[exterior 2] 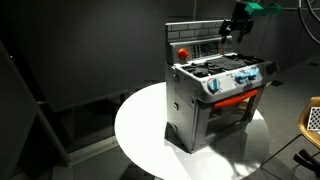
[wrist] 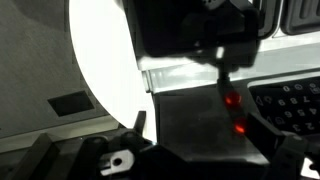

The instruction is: Press the top switch on the stove

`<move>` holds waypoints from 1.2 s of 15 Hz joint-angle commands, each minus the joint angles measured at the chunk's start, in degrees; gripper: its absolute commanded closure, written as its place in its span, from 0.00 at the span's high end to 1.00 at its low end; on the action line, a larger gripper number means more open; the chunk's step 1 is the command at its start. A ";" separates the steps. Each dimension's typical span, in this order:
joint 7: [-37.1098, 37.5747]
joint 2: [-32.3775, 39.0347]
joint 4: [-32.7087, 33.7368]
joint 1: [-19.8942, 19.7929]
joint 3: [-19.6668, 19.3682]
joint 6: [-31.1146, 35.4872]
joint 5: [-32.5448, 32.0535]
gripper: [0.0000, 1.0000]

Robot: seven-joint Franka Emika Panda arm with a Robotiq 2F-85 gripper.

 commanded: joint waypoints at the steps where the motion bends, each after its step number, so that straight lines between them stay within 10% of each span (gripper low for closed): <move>1: 1.19 2.48 3.70 -0.02 0.05 -1.83 -0.53 1.00; 18: -5.68 -6.22 0.02 -0.62 0.32 -17.25 -1.32 1.00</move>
